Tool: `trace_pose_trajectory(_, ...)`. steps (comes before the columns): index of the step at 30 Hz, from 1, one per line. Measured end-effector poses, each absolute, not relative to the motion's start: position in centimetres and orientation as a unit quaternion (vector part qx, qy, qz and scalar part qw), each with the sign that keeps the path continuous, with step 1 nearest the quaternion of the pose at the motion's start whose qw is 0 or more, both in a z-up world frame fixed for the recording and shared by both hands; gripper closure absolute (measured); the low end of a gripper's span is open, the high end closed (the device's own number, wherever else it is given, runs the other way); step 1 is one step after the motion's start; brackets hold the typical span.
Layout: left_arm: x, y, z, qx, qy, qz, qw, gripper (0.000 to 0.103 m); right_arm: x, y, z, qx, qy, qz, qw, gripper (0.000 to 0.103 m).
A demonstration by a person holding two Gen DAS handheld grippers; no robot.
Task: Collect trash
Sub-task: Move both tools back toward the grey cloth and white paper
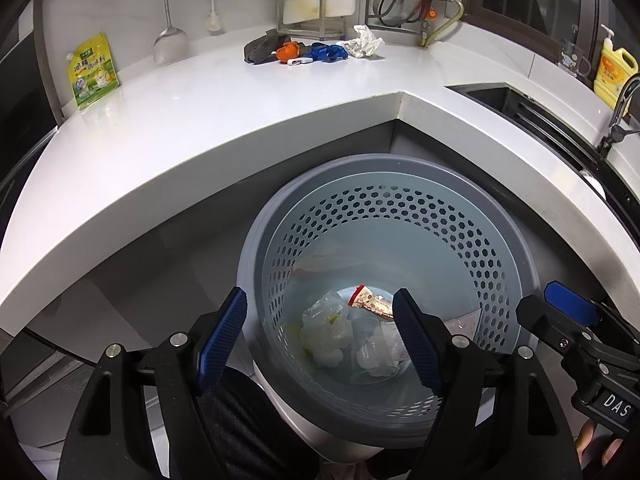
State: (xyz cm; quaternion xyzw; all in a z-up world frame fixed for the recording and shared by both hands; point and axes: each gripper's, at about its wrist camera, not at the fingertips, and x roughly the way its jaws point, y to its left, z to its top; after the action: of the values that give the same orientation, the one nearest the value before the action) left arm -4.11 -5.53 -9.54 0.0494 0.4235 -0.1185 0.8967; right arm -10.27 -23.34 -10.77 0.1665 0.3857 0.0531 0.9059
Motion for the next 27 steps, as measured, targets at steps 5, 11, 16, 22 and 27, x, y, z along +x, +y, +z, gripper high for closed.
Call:
trace_pose_trajectory(5,-4.2,-5.3,-9.6,0.050,0.422,-0.115,0.898,0.024,-10.2,-23.4,-10.8,0.163,0.388,0.054,0.905,0.035)
trace_pose_trajectory(11,-4.1,-4.9,-9.5,0.046,0.421,-0.111,0.899,0.021,-10.3,-23.2,-10.7,0.160,0.385,0.054,0.907,0.034)
trace_pose_trajectory(16,-4.0,-4.4,-9.1,0.039,0.415,-0.107,0.902,0.016,-10.7,-22.9,-10.1,0.154,0.375,0.054,0.913,0.034)
trace_pose_trajectory(22,-4.2,-3.6,-7.4,0.042,0.390,-0.093,0.915,0.011,-11.0,-22.0,-9.3,0.136,0.361,0.055,0.921,0.034)
trace_pose_trajectory(27,-4.2,-3.2,-5.3,0.053,0.365,-0.079,0.926,0.010,-11.0,-21.4,-8.0,0.125,0.337,0.057,0.931,0.030)
